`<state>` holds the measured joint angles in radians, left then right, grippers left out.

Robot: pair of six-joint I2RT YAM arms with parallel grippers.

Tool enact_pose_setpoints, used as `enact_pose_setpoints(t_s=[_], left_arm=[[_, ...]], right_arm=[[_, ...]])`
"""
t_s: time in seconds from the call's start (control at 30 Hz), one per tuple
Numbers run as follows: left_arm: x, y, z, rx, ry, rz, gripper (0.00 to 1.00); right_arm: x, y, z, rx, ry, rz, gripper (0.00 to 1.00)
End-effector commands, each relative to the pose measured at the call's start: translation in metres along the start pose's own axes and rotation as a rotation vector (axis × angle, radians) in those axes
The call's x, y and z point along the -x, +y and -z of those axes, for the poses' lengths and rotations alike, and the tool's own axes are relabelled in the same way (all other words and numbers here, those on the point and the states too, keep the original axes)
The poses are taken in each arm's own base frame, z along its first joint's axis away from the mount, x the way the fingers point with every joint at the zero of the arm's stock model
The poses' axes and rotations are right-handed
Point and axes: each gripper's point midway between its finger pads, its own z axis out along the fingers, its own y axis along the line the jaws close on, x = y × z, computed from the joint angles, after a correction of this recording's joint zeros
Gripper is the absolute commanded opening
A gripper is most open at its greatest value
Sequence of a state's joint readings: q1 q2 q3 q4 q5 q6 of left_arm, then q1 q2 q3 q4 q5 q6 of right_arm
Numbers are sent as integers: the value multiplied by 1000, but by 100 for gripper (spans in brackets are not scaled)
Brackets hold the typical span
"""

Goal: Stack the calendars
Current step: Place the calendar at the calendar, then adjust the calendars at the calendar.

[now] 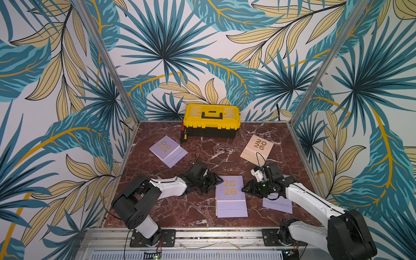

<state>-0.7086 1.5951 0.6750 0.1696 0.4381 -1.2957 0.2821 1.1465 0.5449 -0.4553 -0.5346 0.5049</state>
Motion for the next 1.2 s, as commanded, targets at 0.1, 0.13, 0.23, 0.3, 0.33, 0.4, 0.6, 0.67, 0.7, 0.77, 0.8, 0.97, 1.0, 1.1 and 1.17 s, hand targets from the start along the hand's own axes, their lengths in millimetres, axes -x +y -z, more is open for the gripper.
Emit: enact_pose_setpoints(t_s=[0.1,0.13,0.23,0.3,0.33,0.4,0.6,0.67,0.7,0.77,0.8,0.97,1.0,1.1,1.17], left_arm=[[1,-16,5,-53,-8,-27,65],[2,-17,6,-57,-12,-28,66],[4,-18,9,-62,-21,-27,66],[5,-17,10,-63,-20,-26,66],[5,-17,10,-63,-19,-26,66],[5,-17,10,-62,-17,-26,66],[5,-16,11,-63,-16,-26,66],[5,-16,11,-64,-16,-25,66],[6,-16,11,-64,-17,-25,66],[5,-16,11,-65,-17,-25,66],[5,-16,11,-64,-16,-25,66],[5,-14,11,-60,-16,-23,66],[5,-15,11,-61,-15,-23,66],[5,-14,10,-59,-14,-22,66],[5,-14,10,-59,-14,-23,66]], right_arm=[[-33,-25,-1,-65,60,-65,47],[-33,-25,0,-61,55,-66,47],[-33,-19,0,-29,54,-79,47],[-34,-16,-3,-11,67,-88,46],[-35,-16,-5,-4,72,-88,46],[-37,-12,-9,23,87,-93,46],[-38,-8,-16,42,100,-92,46],[-38,-6,-18,54,111,-93,46],[-39,-5,-20,54,116,-90,46],[-39,-4,-21,66,118,-89,46],[-39,-2,-22,75,121,-91,46],[-40,0,-22,95,124,-89,47],[-40,0,-23,98,123,-90,47],[-40,0,-23,97,122,-93,47],[-40,-2,-23,86,122,-91,46]])
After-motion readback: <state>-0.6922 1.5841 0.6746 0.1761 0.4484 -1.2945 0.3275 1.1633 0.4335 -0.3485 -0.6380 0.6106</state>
